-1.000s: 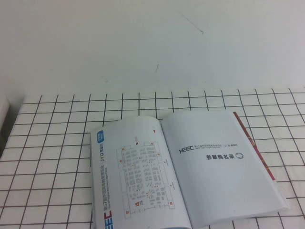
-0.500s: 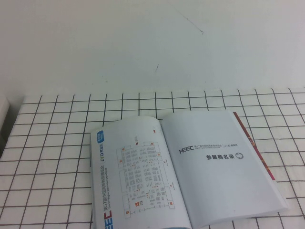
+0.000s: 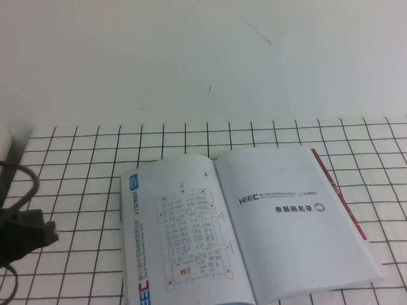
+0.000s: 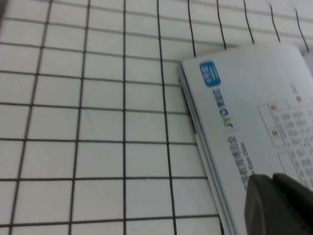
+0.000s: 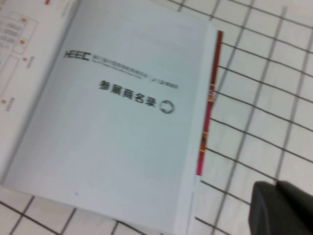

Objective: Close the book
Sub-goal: 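Close the open booklet and leave it lying on the table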

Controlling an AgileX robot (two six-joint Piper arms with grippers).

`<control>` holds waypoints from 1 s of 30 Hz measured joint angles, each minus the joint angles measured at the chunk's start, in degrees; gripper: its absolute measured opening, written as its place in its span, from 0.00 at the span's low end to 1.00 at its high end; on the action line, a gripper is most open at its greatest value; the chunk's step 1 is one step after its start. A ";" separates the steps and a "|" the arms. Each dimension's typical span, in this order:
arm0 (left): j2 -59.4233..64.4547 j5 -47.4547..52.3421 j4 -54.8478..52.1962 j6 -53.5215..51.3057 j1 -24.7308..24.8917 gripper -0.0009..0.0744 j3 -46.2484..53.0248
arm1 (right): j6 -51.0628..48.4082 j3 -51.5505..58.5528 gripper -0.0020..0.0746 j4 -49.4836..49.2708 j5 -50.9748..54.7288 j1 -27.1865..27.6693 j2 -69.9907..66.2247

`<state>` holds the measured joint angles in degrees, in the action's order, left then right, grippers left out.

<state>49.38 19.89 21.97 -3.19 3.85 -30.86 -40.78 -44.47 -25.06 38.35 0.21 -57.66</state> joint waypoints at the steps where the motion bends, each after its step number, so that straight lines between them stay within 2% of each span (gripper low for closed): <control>1: 2.23 1.35 2.06 -2.84 0.00 0.01 -1.02 | -3.19 -0.75 0.02 -3.03 0.00 0.00 -2.80; 6: 11.90 5.70 14.77 -17.96 0.00 0.01 -4.04 | -19.68 -1.69 0.02 -19.64 -2.09 -0.97 -16.09; 9: 18.01 6.83 23.81 -26.90 0.00 0.01 -4.77 | -26.30 -1.91 0.02 -25.36 -5.04 -3.67 -24.94; 16: 29.49 9.26 38.94 -39.46 0.00 0.01 -5.12 | -28.61 -1.91 0.02 -27.53 -12.68 -8.93 -39.63; 20: 33.47 8.24 41.44 -42.65 0.00 0.01 -5.12 | -28.83 -1.91 0.02 -27.67 -15.62 -9.18 -44.17; 30: 39.77 -2.64 42.27 -43.79 0.00 0.01 -5.39 | -29.68 -3.03 0.02 -28.39 -15.97 -9.18 -47.59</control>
<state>89.15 17.25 64.23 -46.98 3.85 -36.25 -70.45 -47.50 -53.45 22.38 -8.98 -105.25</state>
